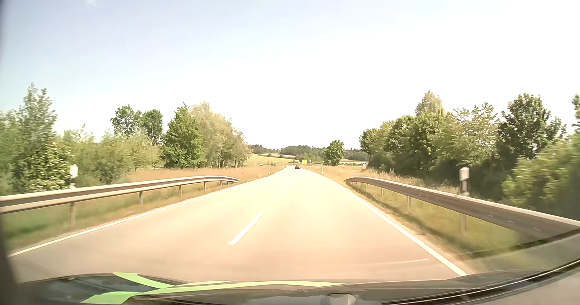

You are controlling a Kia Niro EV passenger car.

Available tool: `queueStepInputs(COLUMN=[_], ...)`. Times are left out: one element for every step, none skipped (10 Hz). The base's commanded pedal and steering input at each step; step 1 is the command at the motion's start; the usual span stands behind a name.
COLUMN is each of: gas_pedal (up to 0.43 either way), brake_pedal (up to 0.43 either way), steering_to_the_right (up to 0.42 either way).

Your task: Follow the waypoints while adhering to traffic rules and regulations

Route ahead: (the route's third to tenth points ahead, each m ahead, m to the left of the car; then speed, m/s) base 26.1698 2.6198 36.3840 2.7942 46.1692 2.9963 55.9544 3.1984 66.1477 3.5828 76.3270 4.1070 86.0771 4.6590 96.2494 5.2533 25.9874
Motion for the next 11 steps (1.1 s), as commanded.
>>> queueStepInputs(gas_pedal=[0.197,0.197,0.197,0.209,0.209,0.22,0.22,0.22,0.22,0.22,0.22], brake_pedal=[0.0,0.0,0.0,0.0,0.0,0.0,0.0,0.0,0.0,0.0,0.0], steering_to_the_right=[-0.006,-0.006,-0.007,-0.006,-0.006,-0.006,-0.006,-0.005,-0.005,-0.005,-0.005])
